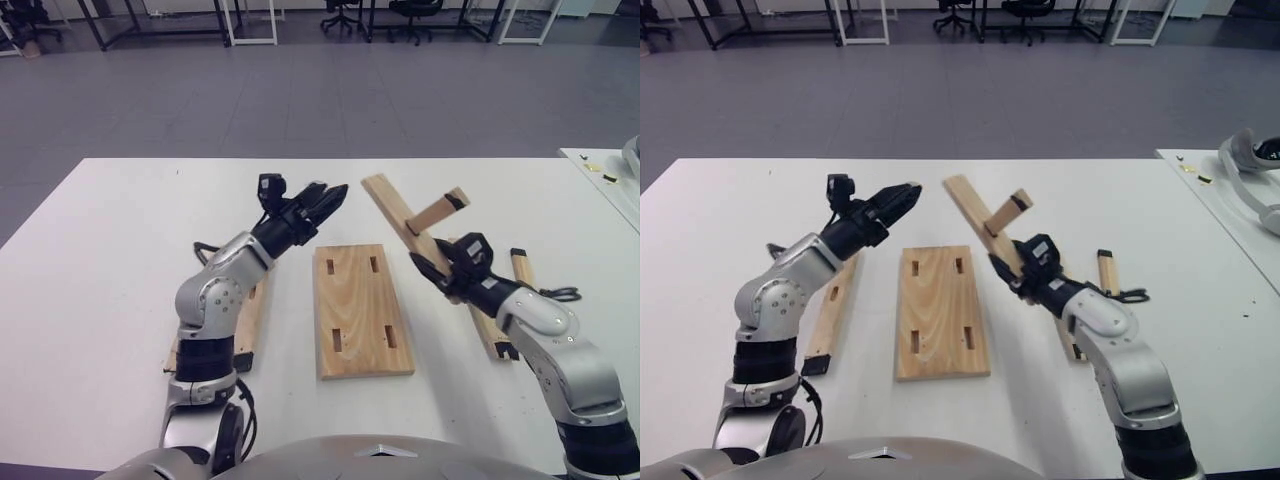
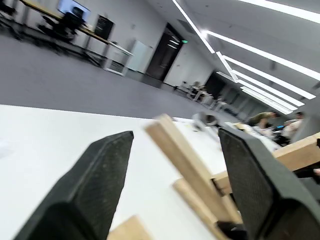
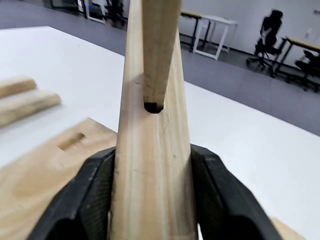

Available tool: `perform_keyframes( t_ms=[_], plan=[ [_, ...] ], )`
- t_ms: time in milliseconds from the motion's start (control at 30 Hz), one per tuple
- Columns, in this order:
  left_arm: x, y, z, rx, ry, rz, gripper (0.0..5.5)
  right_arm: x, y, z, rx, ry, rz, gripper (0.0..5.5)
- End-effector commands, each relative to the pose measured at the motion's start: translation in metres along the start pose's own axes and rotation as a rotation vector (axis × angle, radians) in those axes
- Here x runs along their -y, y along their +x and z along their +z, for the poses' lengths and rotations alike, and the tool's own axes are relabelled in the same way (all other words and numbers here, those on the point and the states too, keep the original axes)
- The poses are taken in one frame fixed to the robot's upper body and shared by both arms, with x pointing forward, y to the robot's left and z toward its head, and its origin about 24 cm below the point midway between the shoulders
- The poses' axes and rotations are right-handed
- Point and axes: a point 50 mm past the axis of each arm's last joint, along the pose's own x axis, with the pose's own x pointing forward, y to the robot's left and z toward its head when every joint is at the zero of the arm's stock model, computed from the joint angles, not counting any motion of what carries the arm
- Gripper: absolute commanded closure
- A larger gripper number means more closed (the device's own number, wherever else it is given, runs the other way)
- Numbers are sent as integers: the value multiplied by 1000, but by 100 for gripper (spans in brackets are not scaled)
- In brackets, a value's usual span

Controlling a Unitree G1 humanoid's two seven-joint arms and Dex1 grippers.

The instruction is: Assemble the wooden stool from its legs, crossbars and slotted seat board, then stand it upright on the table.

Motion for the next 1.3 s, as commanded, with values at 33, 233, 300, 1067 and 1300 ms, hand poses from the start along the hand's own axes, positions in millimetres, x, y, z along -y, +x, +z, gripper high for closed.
perform_keyframes(
  t_ms=[33, 233, 300, 1067, 1300],
  plan=[
    [2, 5, -1, -32, -63, 26, 237, -17, 12, 22, 101, -28, 103, 343],
    [2, 0, 13, 58, -151, 54, 287, -25, 12, 24, 97, -65, 147, 343],
    [1, -1, 13, 67, -179, 67, 320, -27, 11, 25, 103, -69, 160, 343],
    [9, -103, 33, 230, -75, 619, 449, -7, -41, -41, -121, -14, -147, 224],
    [22, -122, 30, 155, -144, 679, 449, -22, -81, -73, -356, -48, -11, 224]
  ],
)
